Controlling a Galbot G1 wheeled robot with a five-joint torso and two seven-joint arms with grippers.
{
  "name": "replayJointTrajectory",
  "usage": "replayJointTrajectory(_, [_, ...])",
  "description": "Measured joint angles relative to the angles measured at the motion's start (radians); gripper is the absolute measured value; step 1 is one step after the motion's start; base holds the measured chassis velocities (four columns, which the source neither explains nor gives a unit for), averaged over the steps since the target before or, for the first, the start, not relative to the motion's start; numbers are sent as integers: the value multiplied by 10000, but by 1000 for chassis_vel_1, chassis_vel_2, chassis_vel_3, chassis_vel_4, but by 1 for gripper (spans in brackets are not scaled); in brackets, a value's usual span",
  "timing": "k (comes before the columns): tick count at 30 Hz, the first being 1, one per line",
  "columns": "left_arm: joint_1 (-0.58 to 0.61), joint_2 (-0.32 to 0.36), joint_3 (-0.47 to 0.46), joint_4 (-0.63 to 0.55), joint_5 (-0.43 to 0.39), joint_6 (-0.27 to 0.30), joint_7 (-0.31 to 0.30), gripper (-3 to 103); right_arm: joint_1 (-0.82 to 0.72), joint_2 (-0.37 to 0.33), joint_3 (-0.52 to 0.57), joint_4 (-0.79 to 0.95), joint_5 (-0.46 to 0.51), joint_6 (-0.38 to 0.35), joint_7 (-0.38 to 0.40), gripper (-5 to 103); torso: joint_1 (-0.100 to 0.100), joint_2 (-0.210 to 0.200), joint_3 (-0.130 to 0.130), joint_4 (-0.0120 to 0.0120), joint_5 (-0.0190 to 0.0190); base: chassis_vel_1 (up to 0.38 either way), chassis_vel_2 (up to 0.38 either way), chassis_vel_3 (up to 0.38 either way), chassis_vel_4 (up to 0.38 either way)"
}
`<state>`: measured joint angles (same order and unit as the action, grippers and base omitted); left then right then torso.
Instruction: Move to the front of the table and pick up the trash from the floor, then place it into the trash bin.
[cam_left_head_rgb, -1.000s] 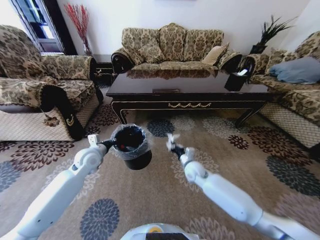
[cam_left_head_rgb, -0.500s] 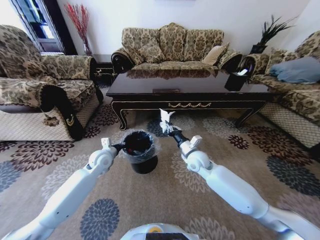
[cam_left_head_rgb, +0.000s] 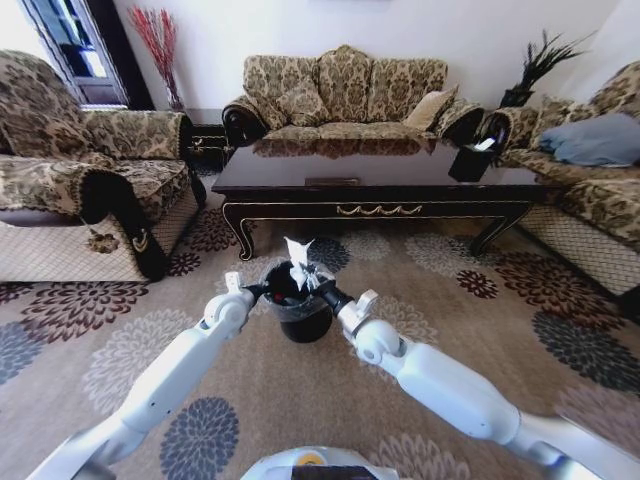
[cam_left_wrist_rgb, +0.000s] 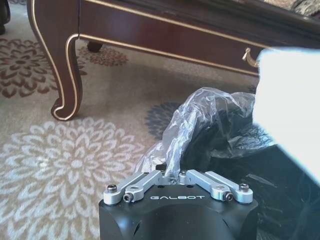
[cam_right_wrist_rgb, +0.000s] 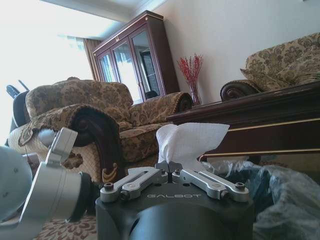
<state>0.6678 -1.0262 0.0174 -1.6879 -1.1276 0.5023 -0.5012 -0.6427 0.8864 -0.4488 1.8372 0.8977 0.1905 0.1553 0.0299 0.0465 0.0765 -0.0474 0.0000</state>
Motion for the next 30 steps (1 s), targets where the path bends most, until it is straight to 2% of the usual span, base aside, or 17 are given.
replayJointTrajectory(6, [-208,19,48,17,-139,26,-1,4,60,42,-188,-249,-75,0,34,-3,0,0,0,0,1,0,0,0,0])
replayJointTrajectory(8, [-244,20,64,45,-151,40,-5,4,142,95,-254,-324,-51,-1,82,7,0,0,0,1,0,0,0,0,0])
replayJointTrajectory(10, [-253,18,67,51,-156,46,-5,4,167,113,-267,-347,-36,-3,92,7,0,0,0,2,0,0,0,0,0])
replayJointTrajectory(11, [-263,12,74,60,-167,64,-5,4,241,163,-290,-408,5,-8,112,17,0,0,0,2,0,0,0,0,0])
replayJointTrajectory(12, [-265,9,80,74,-170,74,-5,4,285,188,-300,-447,22,-11,118,22,0,0,0,1,0,0,0,0,0])
replayJointTrajectory(14, [-266,7,82,85,-171,79,-5,4,323,206,-302,-475,34,-14,120,22,0,0,0,0,0,0,0,0,0])
replayJointTrajectory(17, [-266,0,84,144,-168,89,-5,4,431,235,-302,-514,127,-33,130,38,0,0,0,1,-1,0,0,0,0])
replayJointTrajectory(18, [-266,0,84,144,-168,89,-5,4,431,235,-302,-514,127,-33,130,38,0,0,0,1,-1,0,0,0,0])
replayJointTrajectory(20, [-225,2,84,148,-161,93,-4,4,496,244,-257,-548,168,-51,145,50,0,0,0,0,0,0,0,0,0])
replayJointTrajectory(21, [-225,2,84,148,-161,93,-4,4,496,244,-257,-548,168,-51,145,50,0,0,0,0,0,0,0,0,0])
replayJointTrajectory(24, [-142,26,81,84,-151,110,-3,4,533,261,-178,-589,177,-71,177,66,0,0,0,-1,-1,0,0,0,0])
replayJointTrajectory(26, [-117,40,70,47,-149,113,-2,4,534,272,-154,-598,178,-80,197,66,0,0,0,0,-1,0,0,0,0])
replayJointTrajectory(29, [-77,94,33,-25,-151,117,-1,4,533,293,-90,-604,181,-102,279,82,0,0,0,0,-1,0,0,0,0])
replayJointTrajectory(30, [-77,94,33,-25,-151,117,-1,4,533,293,-90,-604,181,-102,279,82,0,0,0,0,-1,0,0,0,0])
